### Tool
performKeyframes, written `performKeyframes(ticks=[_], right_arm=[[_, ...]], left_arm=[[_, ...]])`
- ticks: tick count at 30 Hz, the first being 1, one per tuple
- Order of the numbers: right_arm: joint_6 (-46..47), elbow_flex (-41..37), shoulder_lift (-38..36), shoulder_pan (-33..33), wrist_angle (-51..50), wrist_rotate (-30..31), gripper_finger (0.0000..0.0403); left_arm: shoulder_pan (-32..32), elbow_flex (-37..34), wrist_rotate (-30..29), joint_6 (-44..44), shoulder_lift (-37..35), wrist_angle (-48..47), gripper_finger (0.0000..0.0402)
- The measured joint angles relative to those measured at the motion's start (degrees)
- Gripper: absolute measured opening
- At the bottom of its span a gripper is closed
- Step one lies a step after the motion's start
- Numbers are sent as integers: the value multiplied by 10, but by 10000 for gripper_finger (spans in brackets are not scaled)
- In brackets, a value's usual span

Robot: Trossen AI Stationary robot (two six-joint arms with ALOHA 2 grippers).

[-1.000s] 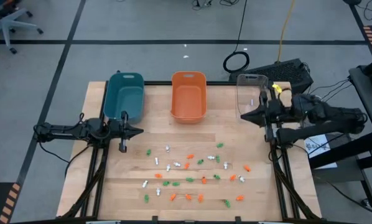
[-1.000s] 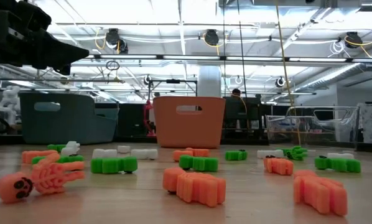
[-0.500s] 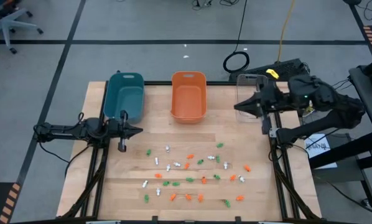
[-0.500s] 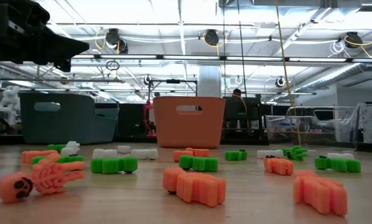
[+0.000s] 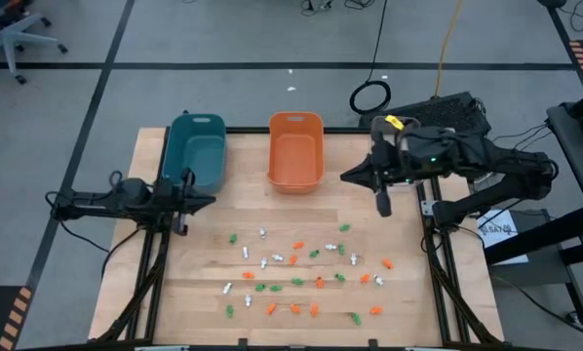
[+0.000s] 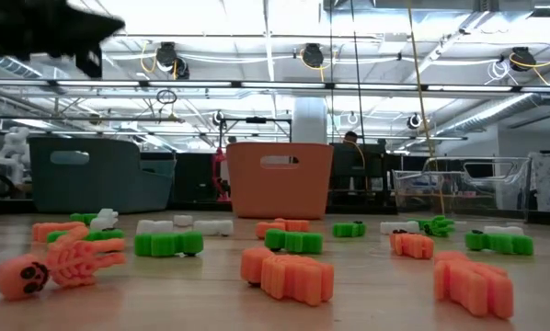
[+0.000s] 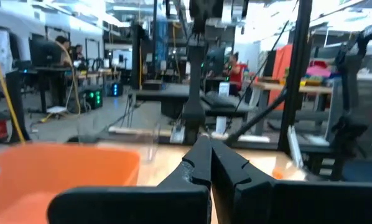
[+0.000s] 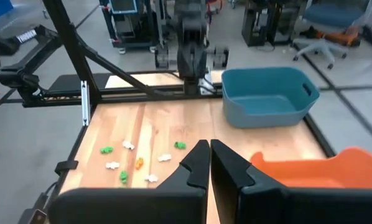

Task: Sort Halloween decoration
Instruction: Put the green skeleton toy into the transparent bin

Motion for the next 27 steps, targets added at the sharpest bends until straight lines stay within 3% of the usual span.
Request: performKeyframes(ticks=[7, 21, 27], right_arm=[[7, 0, 14, 0, 0, 0, 0], [11, 0, 15, 0, -22, 0, 0], [53, 0, 15, 0, -42, 0, 0]], left_arm=[[-1, 224, -2, 27, 112, -177, 0], [-1, 670, -23, 21, 421, -321, 0], [-1, 766, -36, -38, 523, -360, 0]])
